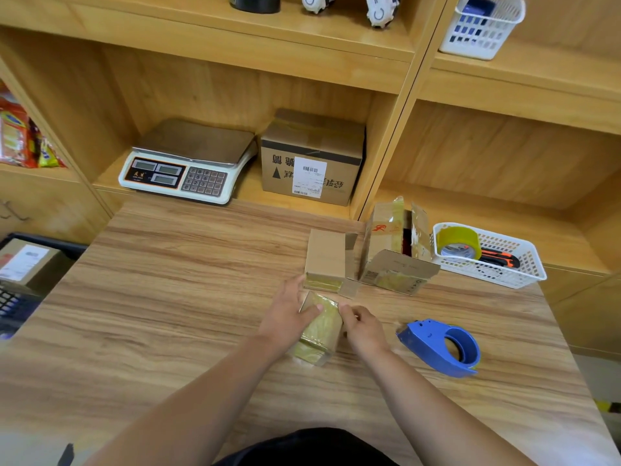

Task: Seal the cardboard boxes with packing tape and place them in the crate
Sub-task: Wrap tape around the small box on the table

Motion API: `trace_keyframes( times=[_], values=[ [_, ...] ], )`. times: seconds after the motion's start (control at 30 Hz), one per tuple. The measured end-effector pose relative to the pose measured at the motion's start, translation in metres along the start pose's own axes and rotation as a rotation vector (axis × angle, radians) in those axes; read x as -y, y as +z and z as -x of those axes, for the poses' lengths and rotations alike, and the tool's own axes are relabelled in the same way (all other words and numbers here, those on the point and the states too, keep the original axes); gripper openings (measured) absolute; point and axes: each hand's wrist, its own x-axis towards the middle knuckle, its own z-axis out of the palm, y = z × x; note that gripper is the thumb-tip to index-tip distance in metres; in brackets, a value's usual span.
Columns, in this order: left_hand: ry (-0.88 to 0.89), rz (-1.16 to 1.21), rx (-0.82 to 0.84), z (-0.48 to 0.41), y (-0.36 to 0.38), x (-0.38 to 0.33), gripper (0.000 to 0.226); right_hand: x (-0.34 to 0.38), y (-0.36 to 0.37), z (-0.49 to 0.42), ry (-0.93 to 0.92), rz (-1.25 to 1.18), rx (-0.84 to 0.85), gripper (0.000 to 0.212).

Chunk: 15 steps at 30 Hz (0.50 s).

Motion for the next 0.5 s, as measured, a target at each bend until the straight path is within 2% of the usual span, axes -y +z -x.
trace_keyframes(
  times=[0.1,0.17,0.23,0.37,0.43,0.5],
  values=[
    [-0.096,-0.075,-0.058,0.008,0.001,-0.004,0.038,0.006,0.003,0.007,0.069,-0.061,0.054,0.046],
    [-0.046,-0.03,-0.084,0.015,-0.001,-0.008,0.029,0.01,0.003,0.012,0.064,-0.142,0.062,0.046],
    [0.016,0.048,-0.11,0.02,-0.003,-0.009,0.032,0.011,0.005,0.015,0.051,-0.23,0.061,0.048],
    [0.088,0.124,-0.089,0.037,-0.004,-0.004,0.032,0.009,0.007,0.021,-0.033,-0.392,0.063,0.032],
    [0.075,0.149,-0.039,0.046,-0.001,0.003,0.03,0.003,0.007,0.022,-0.12,-0.365,0.119,0.049],
    [0.009,0.195,0.015,0.051,0.002,0.012,0.035,-0.007,0.007,0.022,-0.212,-0.219,0.149,0.067]
  ],
)
